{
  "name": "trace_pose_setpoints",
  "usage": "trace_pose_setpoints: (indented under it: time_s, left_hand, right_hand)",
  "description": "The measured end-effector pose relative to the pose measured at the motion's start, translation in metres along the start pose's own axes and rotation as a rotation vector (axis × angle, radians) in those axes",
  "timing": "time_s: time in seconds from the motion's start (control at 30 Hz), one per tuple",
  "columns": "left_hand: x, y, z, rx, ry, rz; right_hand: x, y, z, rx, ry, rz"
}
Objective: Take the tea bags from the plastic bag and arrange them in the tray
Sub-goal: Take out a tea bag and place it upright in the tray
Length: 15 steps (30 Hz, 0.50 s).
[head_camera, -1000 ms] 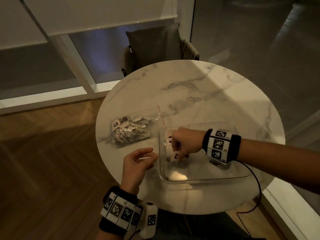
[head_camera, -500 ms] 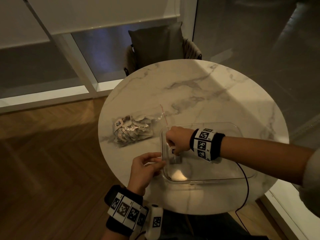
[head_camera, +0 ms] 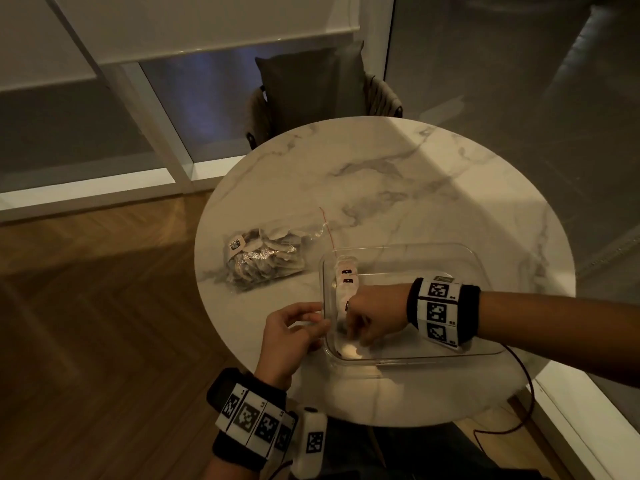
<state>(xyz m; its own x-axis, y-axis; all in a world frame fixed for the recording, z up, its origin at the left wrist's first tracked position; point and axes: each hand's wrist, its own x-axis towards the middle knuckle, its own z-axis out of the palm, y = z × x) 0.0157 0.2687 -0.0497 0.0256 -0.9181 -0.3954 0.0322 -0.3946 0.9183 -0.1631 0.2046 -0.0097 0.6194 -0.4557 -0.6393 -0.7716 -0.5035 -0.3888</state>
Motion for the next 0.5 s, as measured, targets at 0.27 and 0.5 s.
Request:
trace_pose_setpoints:
  time_s: [0.27,0.5]
  left_hand:
    - [-0.001,0.0,-0.001,-0.018,-0.011,0.004]
    - [-0.001,0.0,-0.002,-0.021,-0.021,-0.005]
  right_hand:
    - [0.011,0.008,-0.007,0.012,0.014,0.064]
    - [0.011,0.013,-0.011,0.043,0.009,0.077]
